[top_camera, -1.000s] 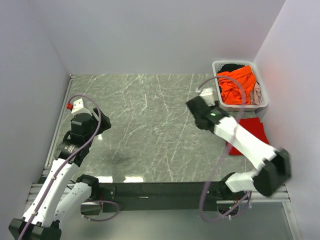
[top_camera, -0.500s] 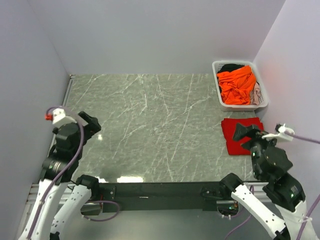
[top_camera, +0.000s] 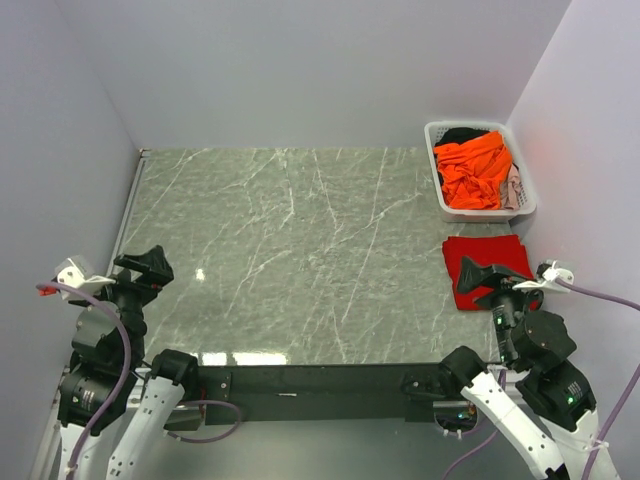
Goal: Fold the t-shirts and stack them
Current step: Reset both grippers
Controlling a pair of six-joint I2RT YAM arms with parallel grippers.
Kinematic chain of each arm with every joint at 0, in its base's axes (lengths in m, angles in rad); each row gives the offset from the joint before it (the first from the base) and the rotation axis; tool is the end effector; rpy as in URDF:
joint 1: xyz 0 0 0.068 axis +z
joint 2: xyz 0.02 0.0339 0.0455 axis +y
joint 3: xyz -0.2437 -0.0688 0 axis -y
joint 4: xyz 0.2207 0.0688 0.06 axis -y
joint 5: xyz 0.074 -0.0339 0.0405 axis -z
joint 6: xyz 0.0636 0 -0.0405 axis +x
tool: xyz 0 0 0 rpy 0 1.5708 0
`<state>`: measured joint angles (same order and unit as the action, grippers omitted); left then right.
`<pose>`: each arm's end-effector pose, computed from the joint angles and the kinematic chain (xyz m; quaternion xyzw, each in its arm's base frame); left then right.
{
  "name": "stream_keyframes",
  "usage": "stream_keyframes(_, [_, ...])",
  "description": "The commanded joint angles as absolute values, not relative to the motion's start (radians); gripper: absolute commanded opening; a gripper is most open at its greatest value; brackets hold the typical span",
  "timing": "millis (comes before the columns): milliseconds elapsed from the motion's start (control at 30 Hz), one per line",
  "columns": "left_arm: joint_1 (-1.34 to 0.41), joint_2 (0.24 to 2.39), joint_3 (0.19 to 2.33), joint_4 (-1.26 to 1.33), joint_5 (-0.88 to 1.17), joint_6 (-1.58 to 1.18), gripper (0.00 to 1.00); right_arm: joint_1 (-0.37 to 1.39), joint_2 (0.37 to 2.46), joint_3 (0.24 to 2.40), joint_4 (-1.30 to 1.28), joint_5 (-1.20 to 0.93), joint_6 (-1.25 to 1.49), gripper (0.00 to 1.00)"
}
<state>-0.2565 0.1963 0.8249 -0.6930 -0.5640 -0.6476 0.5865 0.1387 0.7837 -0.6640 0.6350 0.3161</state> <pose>0.0586 0.0198 0.3311 -0.3229 0.6504 -0.1044 0.6796 0.0576 -0.0070 0.3254 0.1252 0.7014 0.0897 0.6959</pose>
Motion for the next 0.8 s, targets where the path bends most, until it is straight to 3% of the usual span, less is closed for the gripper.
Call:
stream_keyframes(0, [-0.255, 0.187, 0.813, -0.649, -0.598, -0.638, 0.99, 0.588, 0.147, 0.779, -0.597, 0.614, 0.298, 0.91])
stream_keyframes(767, [-0.255, 0.127, 0.658, -0.496, -0.627, -0.655, 0.99, 0.589, 0.253, 0.747, -0.529, 0.526, 0.331, 0.93])
